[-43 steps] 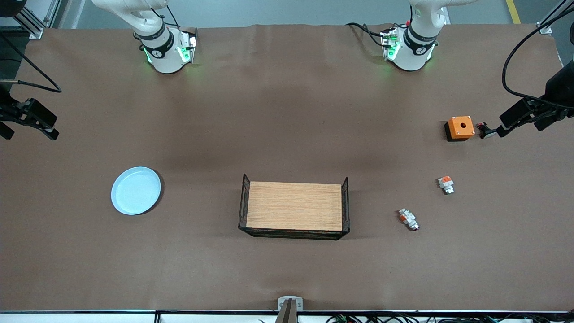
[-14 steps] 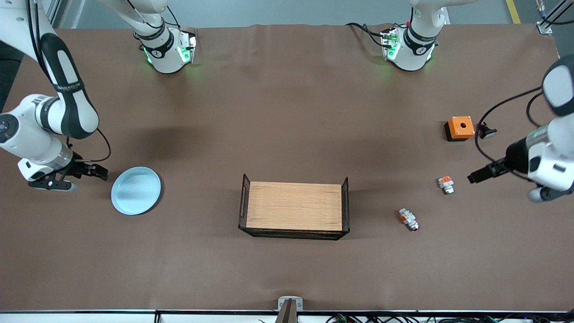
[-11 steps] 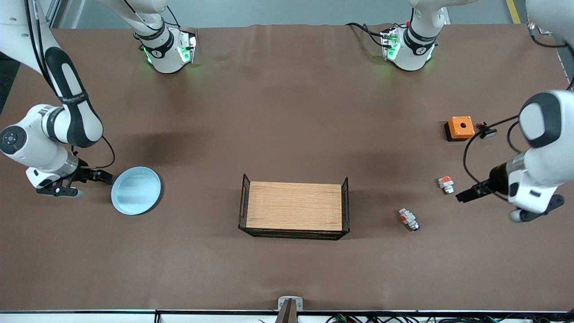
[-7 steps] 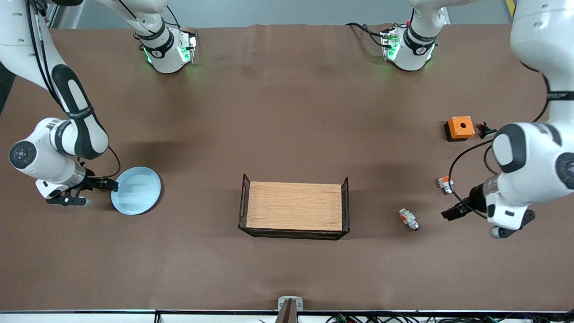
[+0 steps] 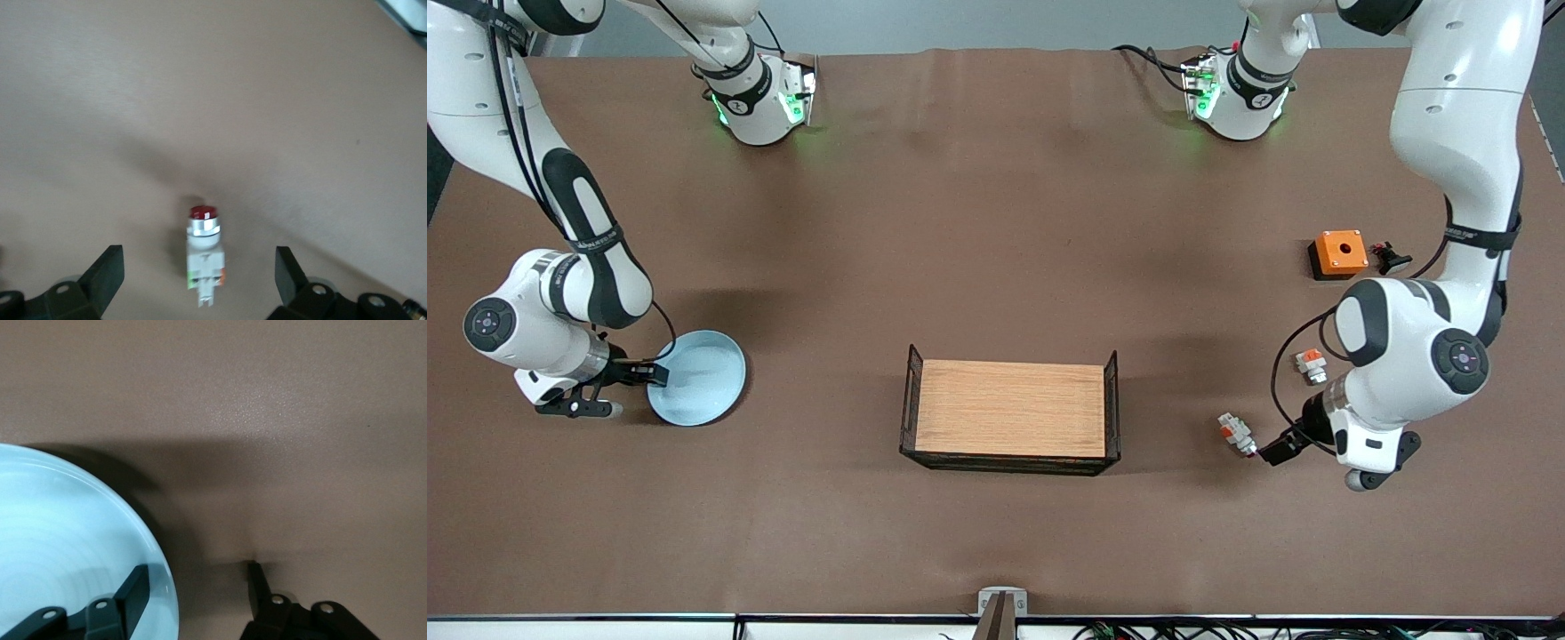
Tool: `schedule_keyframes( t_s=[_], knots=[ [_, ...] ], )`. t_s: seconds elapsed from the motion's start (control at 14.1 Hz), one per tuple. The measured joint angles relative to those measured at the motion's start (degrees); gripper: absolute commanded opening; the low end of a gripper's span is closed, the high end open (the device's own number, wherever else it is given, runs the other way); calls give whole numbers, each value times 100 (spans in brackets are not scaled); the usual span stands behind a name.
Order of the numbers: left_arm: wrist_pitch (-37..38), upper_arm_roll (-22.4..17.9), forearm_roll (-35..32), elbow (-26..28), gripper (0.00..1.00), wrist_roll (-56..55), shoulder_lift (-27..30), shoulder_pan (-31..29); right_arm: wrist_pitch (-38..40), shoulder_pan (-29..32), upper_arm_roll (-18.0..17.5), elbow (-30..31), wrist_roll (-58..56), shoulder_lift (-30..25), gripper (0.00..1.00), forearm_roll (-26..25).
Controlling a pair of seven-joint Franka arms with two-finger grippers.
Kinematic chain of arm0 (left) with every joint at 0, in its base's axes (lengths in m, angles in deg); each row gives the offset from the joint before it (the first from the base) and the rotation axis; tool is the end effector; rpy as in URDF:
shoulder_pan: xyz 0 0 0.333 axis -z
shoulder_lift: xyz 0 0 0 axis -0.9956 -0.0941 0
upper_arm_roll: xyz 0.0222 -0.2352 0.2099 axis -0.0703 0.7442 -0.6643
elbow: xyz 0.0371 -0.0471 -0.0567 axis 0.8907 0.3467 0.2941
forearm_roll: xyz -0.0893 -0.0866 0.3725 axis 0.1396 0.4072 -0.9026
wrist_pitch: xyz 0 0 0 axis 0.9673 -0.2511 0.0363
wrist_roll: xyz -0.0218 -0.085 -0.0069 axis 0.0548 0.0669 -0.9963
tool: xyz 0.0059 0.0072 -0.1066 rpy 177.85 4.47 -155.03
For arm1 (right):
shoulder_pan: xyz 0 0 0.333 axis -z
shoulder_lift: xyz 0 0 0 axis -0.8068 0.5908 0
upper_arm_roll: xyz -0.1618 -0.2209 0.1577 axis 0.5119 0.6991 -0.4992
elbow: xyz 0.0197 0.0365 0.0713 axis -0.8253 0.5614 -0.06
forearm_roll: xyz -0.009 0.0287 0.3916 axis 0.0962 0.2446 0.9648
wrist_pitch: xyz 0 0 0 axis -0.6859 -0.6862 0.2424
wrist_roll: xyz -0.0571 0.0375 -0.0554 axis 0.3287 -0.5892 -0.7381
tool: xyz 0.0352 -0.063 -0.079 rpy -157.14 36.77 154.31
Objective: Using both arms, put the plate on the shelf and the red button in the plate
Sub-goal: 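Grasp the plate rim with the right gripper while the left grasps the red button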
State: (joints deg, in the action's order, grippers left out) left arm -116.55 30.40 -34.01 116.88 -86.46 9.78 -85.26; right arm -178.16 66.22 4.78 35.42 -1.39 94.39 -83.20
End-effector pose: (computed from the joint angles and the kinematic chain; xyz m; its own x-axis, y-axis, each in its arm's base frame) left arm 0.7132 -0.0685 0.2636 0.8236 0.5657 0.0413 0.5481 -0.8126 0.1982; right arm 0.6059 -0.1419 0.1738 0.9983 -0.0536 -0.0210 -0.0529 -0.9980 0.0334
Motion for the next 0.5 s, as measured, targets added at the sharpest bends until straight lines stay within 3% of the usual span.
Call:
schedule_keyframes(
  t_s=[0.28, 0.5],
  knots=[
    [-401, 0, 0, -3, 100, -143, -168, 138, 158, -39, -49, -60, -1, -8, 5, 0],
    [-630, 0, -8, -2, 100, -150, -245, 176, 451, -45, -84, -118, -7, -77, 1, 0]
  ],
)
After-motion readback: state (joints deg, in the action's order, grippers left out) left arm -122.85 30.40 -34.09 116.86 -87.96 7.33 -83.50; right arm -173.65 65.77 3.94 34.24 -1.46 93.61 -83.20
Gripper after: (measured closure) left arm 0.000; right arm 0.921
